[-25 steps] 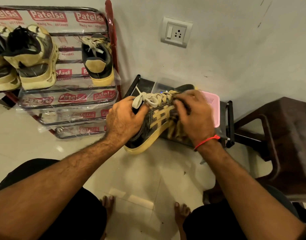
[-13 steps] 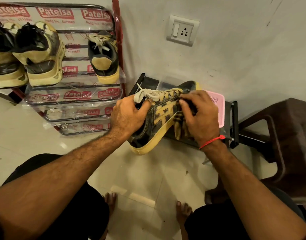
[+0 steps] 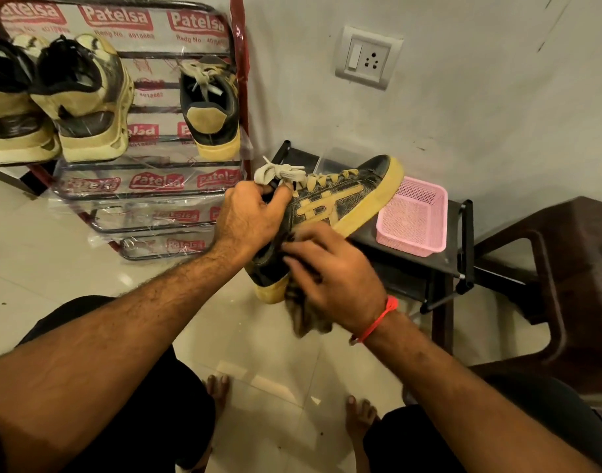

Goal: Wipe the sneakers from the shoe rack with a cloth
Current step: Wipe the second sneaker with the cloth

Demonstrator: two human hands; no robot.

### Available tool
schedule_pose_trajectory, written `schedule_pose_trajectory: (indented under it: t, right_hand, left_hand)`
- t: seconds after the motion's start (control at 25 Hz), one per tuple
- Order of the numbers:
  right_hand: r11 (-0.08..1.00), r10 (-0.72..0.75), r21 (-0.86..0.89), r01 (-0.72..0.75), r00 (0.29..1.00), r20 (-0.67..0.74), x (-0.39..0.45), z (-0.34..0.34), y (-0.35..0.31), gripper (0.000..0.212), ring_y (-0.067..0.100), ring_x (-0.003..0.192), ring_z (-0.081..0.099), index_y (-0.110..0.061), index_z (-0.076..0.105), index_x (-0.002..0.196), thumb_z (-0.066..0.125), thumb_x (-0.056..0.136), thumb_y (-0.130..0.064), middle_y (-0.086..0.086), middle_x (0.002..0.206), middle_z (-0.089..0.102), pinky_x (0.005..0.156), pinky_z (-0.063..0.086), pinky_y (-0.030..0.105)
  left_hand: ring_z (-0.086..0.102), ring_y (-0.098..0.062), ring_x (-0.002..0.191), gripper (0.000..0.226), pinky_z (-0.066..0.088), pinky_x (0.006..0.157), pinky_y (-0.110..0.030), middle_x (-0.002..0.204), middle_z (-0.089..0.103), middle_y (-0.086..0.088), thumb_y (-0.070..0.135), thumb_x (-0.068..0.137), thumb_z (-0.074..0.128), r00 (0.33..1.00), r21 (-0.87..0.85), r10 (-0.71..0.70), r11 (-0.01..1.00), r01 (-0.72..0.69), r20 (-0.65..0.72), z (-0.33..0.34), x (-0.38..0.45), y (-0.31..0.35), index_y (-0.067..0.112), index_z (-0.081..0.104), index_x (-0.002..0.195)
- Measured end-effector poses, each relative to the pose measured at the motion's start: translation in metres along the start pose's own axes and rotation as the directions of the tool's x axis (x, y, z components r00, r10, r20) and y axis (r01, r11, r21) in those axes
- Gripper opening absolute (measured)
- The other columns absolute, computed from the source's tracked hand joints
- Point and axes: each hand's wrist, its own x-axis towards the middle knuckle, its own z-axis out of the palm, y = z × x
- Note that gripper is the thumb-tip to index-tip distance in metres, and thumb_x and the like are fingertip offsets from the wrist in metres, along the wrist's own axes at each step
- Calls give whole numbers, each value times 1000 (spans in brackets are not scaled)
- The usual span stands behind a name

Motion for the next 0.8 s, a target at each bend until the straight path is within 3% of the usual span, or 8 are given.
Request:
schedule_pose_trajectory:
  t: [0.08, 0.16, 0.24, 0.32, 0.44, 0.56, 0.68, 0.8]
  right_hand:
    - [995, -95, -26, 98, 991, 92, -1, 0, 1, 20, 24, 93, 64, -4, 72, 105, 65, 94, -18, 11, 108, 65, 76, 58, 39]
    - [993, 62, -97, -65, 997, -36, 11, -21, 35, 20, 24, 93, 64, -4, 73, 106, 66, 94, -19, 11, 109, 64, 75, 58, 41]
    - [952, 247, -137, -274, 951, -186, 20, -47, 65, 18, 21, 93, 61, -6, 73, 105, 67, 94, -18, 10, 107, 63, 79, 57, 40]
    - [930, 309, -138, -342, 927, -212, 17, -49, 69, 17, 18, 94, 60, -6, 73, 104, 68, 93, -17, 10, 105, 63, 82, 56, 36]
    - [972, 236, -12, -236, 972, -2, 8, -22, 33, 19, 17, 96, 60, -7, 72, 106, 67, 92, -20, 7, 107, 63, 84, 56, 31]
    - [981, 116, 134, -139, 980, 162, 2, -7, 12, 19, 14, 97, 61, -8, 73, 106, 68, 92, -21, 4, 106, 65, 86, 55, 29]
    - [942, 129, 285, -176, 975, 179, 10, -19, 21, 17, 10, 98, 63, -10, 75, 105, 71, 90, -19, 1, 104, 69, 87, 55, 27]
    - [921, 237, 309, -236, 971, 34, 15, -27, 29, 18, 11, 101, 63, -10, 74, 107, 72, 90, -17, 3, 106, 69, 89, 54, 27]
  left_hand:
    - [66, -15, 62, 40, 58, 62, -38, 65, 69, 2, 47, 95, 61, 1000, -18, -5, 1000, 5, 1, -6, 4, -1, 16, 72, 73]
    - [69, -15, 67, 33, 59, 64, -36, 70, 71, 1, 42, 95, 64, 1000, -39, -6, 999, 6, -1, -9, 6, -2, 16, 74, 79]
    - [68, -14, 64, 36, 55, 60, -32, 68, 71, 0, 43, 93, 65, 1000, -18, 16, 1000, -17, -11, -6, 4, -1, 12, 77, 80]
    - [67, -14, 62, 38, 54, 58, -33, 66, 71, -2, 41, 94, 65, 1000, 10, 29, 1000, -29, 1, -2, 1, 1, 9, 78, 78]
    - [69, -17, 68, 37, 58, 65, -36, 72, 74, -4, 42, 95, 64, 1000, 23, 19, 1000, -19, -10, -4, 4, 1, 10, 79, 83]
    - [70, -18, 71, 38, 57, 63, -34, 75, 73, -4, 45, 96, 63, 999, 34, -45, 998, 45, 12, -10, 7, -5, 12, 77, 86]
    - [71, -18, 77, 38, 58, 71, -36, 79, 75, -2, 49, 96, 60, 985, -31, -108, 993, 113, 135, -11, 5, -6, 16, 76, 89]
    - [70, -12, 86, 29, 58, 78, -33, 91, 75, 1, 44, 100, 57, 967, -138, -145, 975, 176, 209, -10, 4, 4, 20, 74, 99]
